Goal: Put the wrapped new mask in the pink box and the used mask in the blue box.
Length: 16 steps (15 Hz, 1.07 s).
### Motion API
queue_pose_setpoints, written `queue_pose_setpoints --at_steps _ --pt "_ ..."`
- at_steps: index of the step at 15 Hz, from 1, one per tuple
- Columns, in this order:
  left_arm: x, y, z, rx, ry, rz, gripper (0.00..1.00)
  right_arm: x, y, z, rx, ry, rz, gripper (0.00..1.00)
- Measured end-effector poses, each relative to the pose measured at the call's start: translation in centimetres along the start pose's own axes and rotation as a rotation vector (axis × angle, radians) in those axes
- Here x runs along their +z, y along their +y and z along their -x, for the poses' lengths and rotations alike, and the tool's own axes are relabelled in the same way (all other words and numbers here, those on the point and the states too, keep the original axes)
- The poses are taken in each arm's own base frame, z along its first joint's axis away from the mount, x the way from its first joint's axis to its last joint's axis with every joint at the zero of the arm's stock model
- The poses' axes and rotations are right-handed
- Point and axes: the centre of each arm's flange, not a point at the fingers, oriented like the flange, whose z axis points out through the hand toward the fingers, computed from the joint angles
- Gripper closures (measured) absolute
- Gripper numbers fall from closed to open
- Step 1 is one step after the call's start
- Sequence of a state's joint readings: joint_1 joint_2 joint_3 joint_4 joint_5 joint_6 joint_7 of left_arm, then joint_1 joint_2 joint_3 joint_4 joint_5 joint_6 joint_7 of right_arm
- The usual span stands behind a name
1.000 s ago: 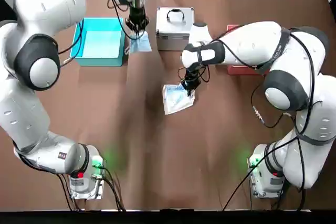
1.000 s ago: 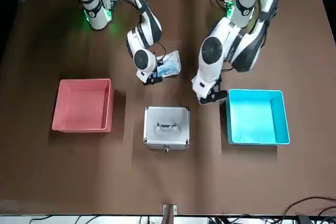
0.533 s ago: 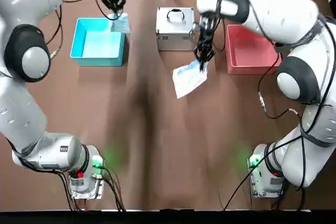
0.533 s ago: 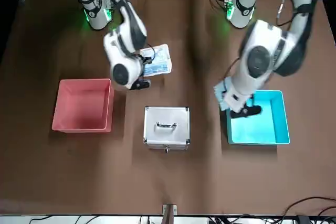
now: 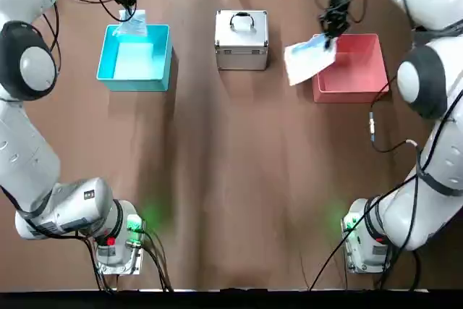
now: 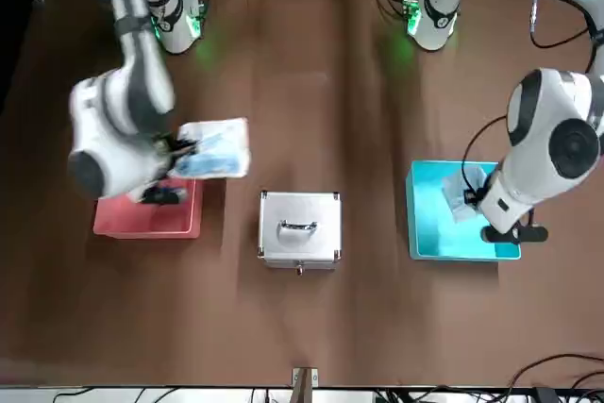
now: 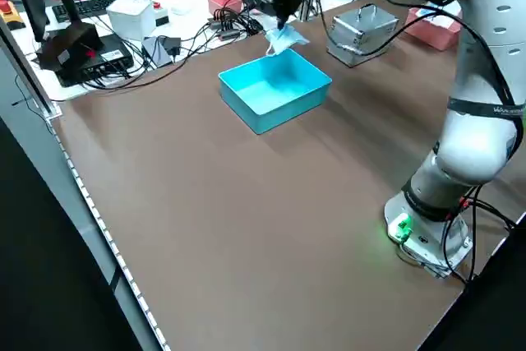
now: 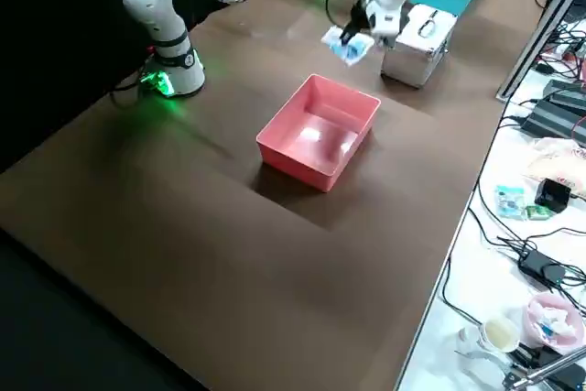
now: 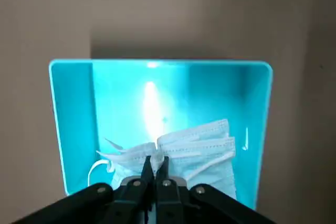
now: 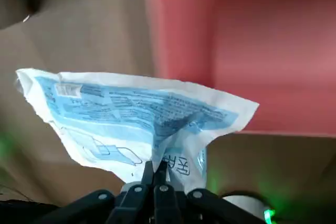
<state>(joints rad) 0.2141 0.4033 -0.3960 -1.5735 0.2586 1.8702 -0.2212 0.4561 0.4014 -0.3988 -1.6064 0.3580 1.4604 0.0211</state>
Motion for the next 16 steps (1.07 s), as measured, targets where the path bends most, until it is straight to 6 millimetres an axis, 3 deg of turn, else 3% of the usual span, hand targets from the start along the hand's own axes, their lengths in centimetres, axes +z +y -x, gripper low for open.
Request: queue_pose_setpoints --at_steps 3,5,8,13,15,16 --pt "4.4 0.0 -1.4 0.012 -0.007 0.014 0.96 -2.1 10.6 -0.8 -0.024 0.033 -0.056 0.99" --pt "7.8 0.3 -2.2 0.023 -0.022 0.024 0.96 -2.3 14.5 -1.3 -0.021 0.065 -0.072 0.99" --pt "11.3 0.6 -2.6 0.040 -0.049 0.019 0.96 0.7 16.4 -4.2 0.005 0.067 -0.054 0.99" --pt "16.1 0.2 -2.8 0.049 -0.093 0.012 0.96 9.3 17.5 -8.8 0.039 -0.059 -0.015 0.97" --pt "17.3 -0.1 -2.9 0.045 -0.100 0.017 0.96 9.7 18.4 -8.9 0.049 -0.064 -0.018 0.95" --pt "17.8 -0.2 -2.9 0.044 -0.104 0.019 0.94 9.4 18.7 -8.9 0.044 -0.061 -0.021 0.88"
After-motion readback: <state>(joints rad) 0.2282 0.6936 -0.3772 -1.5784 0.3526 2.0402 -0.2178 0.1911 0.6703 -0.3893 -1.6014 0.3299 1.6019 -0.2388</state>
